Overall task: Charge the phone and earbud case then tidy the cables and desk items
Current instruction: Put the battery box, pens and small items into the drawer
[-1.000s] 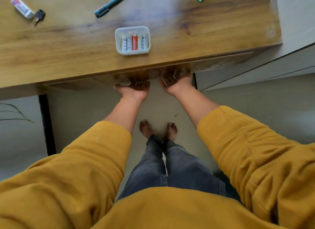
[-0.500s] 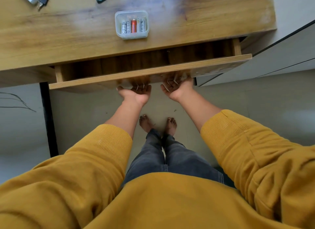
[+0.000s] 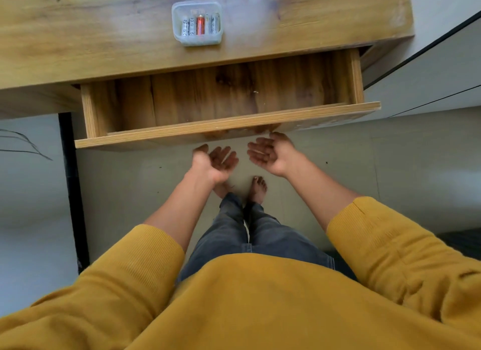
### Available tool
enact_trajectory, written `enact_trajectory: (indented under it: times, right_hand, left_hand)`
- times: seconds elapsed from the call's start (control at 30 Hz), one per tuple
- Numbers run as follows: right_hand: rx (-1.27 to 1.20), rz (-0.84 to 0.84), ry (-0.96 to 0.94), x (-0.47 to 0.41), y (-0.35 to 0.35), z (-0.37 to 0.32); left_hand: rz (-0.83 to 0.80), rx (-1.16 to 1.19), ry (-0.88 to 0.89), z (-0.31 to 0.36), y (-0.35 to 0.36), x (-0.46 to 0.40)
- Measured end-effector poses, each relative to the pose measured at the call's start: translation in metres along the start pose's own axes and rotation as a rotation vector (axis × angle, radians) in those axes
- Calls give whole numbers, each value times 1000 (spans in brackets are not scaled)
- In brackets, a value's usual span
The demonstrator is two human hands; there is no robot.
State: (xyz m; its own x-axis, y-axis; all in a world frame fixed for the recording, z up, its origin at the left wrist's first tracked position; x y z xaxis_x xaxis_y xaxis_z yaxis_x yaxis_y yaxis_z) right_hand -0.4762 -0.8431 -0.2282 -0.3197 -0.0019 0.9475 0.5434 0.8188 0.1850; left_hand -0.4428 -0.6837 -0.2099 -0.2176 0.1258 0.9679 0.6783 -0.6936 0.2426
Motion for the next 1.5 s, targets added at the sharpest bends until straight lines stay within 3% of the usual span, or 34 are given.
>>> enact_trajectory:
  times: [0.13, 0.2, 0.3, 0.4, 0.47, 0.57, 0.67, 0.8, 0.9, 1.17, 1.5]
  right_hand:
    - [783, -3, -128, 46, 7, -3]
    - [965, -28, -268, 75, 21, -16]
    - [1045, -43, -545, 118, 46, -47]
    - [1114, 68, -884, 148, 69, -86]
    - [1221, 205, -1073, 156, 81, -106]
    - [1460, 342, -1138, 142, 96, -121]
    - [1689, 325, -900, 106, 95, -114]
    - [1865, 365, -744, 82, 87, -105]
    - [1891, 318, -694, 75, 86, -105]
    - [1845, 94, -579, 61, 72, -104]
    - [1806, -109, -436, 47, 65, -78]
  left_hand:
    - [-128, -581, 6, -6, -4, 40]
    - [-193, -811, 215, 12, 7, 62]
    - [-201, -1041, 694, 53, 33, 101]
    - [-185, -1231, 1082, 80, 64, 131]
    - [-172, -1366, 1194, 87, 85, 135]
    - [-134, -1618, 1119, 84, 106, 118]
    - [-93, -1846, 1011, 77, 107, 98]
    - [16, -2115, 1160, 69, 96, 96]
    - [0, -2122, 1190, 67, 91, 98]
    - [-42, -2141, 801, 65, 85, 90]
    - [-159, -2236, 553, 60, 72, 80]
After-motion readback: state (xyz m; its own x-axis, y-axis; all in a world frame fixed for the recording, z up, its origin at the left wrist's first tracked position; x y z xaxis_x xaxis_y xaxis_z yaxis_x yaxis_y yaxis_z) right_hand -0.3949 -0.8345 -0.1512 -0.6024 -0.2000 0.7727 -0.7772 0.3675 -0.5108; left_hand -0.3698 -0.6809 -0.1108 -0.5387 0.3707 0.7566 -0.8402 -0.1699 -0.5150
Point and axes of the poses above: each hand's wrist, its own x-axis away from the middle knuckle, its own y-axis out of the palm, z = x × y, the point moved 8 cm from there along -x, towards the middle knuckle, and after that the axes turned 13 degrees about x, right-handed, at the moved point
